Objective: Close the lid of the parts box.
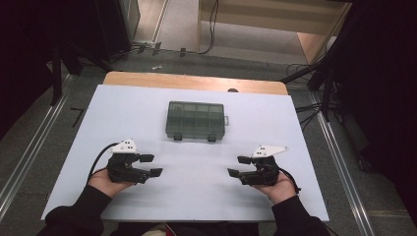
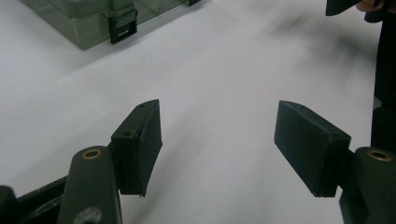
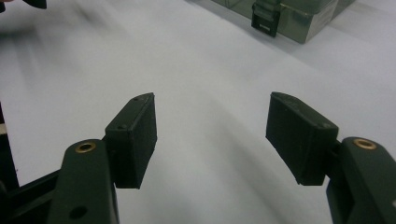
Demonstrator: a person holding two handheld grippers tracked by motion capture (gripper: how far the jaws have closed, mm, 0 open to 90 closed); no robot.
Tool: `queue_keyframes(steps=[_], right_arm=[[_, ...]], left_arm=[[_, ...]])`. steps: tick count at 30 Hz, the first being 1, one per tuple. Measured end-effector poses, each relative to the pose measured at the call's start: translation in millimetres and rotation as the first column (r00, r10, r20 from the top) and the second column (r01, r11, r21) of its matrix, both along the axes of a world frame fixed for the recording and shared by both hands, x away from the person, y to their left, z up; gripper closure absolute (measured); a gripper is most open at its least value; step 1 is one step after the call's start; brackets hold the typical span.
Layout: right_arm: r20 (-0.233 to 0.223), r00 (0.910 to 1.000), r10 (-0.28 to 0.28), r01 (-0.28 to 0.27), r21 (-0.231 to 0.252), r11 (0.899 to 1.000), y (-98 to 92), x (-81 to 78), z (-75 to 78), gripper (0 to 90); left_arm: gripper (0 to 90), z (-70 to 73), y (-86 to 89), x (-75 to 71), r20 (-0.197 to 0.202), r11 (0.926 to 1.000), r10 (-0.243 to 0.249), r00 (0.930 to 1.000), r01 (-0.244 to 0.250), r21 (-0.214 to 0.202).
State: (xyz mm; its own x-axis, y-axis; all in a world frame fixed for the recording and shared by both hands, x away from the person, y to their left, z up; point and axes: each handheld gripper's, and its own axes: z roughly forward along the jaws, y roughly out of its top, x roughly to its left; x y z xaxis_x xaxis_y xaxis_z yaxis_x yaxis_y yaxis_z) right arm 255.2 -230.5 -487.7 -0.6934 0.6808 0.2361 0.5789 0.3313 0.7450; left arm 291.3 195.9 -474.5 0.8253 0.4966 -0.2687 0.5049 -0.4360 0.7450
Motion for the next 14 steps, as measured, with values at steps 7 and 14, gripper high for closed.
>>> queue_keyframes(steps=[7, 14], right_arm=[[-0.003, 1.0, -0.008, 0.008, 0.01, 1.0, -9.5, -4.9, -3.1, 32.5], [-0.009, 0.9999, -0.005, 0.005, 0.001, 1.0, -10.1, -4.2, -5.6, 32.5]], left_arm=[[32.7, 0.3, 10.5, -3.1, 0.008, 0.9996, 0.027, 0.9996, -0.027, 0.005], [32.6, -0.8, 11.0, -2.1, 0.009, 0.9995, 0.031, 0.9995, -0.031, 0.004]])
